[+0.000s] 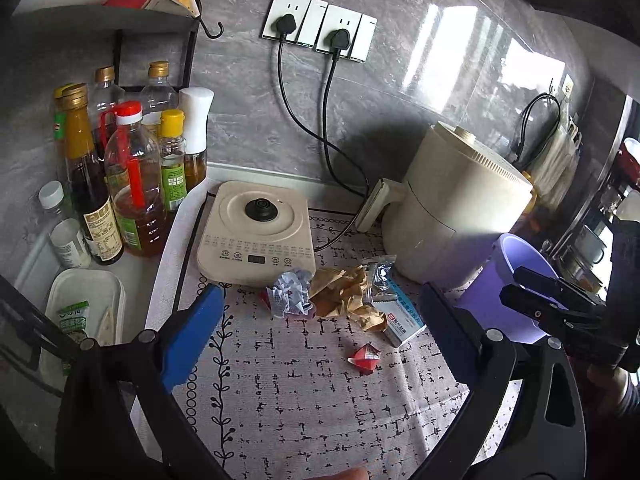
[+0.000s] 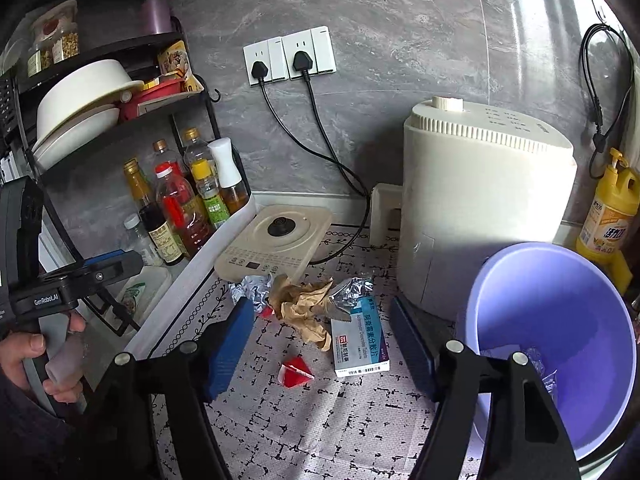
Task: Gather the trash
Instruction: 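Move both tools back over the remaining trash on the cloth, then grasp the crumpled white paper with the left tool while the right tool grasps the brown paper bag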
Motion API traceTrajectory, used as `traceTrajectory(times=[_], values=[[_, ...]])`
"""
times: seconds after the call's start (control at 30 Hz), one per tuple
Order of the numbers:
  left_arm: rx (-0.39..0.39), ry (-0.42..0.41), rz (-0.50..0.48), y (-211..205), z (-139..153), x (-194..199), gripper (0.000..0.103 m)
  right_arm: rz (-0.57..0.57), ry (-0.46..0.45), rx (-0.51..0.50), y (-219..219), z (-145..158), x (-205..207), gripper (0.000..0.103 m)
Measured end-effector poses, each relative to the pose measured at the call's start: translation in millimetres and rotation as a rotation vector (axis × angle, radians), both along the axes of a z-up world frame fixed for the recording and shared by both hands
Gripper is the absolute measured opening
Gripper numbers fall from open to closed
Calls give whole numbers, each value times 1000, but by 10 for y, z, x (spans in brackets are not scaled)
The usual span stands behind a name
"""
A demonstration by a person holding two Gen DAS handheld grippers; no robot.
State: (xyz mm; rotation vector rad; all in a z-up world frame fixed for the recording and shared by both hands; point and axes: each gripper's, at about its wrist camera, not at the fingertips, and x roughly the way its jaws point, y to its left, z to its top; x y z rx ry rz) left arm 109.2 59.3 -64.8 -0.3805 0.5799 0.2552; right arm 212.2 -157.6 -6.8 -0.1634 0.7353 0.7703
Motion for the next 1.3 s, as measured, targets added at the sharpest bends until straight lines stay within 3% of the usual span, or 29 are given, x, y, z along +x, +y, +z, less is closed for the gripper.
traceTrajectory(times=[0.33, 0.63, 0.77, 1.3], values=[[-60, 35, 19, 287, -291, -31, 97, 69, 58, -98, 495, -374, 12, 52], [-103, 85, -7, 462, -626, 261, 96, 63, 150, -144, 774, -827, 237, 44], [-127, 110, -29, 507, -760, 451, 90, 65, 174, -164, 900, -982, 309, 39], [-188, 180, -107, 615, -1114, 1131, 77, 113, 211, -207, 1235, -1228, 603, 38]])
